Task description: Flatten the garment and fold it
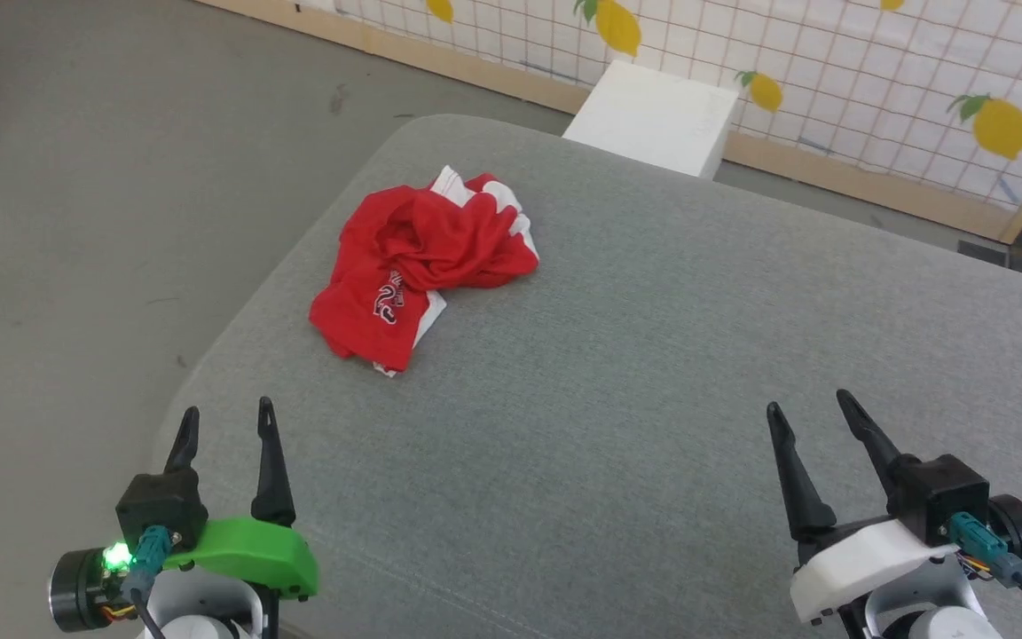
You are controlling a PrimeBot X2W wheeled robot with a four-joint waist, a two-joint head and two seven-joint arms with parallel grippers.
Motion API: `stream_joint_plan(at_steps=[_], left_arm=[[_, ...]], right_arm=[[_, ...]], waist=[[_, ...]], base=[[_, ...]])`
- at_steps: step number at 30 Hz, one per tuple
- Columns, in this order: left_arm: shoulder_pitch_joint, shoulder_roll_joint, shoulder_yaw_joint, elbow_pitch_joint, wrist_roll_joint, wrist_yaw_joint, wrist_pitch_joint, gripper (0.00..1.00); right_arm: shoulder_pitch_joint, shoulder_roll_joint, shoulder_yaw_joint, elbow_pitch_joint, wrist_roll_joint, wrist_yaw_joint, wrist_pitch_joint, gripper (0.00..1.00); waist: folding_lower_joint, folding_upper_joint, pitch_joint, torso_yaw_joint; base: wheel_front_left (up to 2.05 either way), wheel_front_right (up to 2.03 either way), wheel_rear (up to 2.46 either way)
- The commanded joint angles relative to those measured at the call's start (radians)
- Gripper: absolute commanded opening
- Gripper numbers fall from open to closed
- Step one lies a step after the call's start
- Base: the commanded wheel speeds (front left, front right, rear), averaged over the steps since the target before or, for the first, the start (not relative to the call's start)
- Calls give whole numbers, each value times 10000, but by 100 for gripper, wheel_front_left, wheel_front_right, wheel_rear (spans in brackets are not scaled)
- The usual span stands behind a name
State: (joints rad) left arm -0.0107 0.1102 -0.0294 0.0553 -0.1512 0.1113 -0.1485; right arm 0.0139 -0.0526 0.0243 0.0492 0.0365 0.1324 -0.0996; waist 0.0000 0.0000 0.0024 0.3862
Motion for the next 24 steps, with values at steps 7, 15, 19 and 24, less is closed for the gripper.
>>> stream_joint_plan(at_steps=[7,15,19,24], left_arm=[[222,168,-62,86,-203,230,-224,100],[248,289,-171,235,-371,344,-319,100],[252,335,-228,274,-448,426,-368,100],[255,399,-282,329,-573,517,-464,100]], right_arm=[[-202,14,31,100,119,-11,-217,100],[-201,16,21,167,161,-12,-348,100],[-217,17,34,205,192,-13,-418,100],[-254,18,73,245,215,-13,-488,100]], waist=[[0,0,4,384],[0,0,-35,770],[0,0,-37,967],[0,0,5,1189]], base=[[0,0,0],[0,0,0],[0,0,0],[0,0,0]])
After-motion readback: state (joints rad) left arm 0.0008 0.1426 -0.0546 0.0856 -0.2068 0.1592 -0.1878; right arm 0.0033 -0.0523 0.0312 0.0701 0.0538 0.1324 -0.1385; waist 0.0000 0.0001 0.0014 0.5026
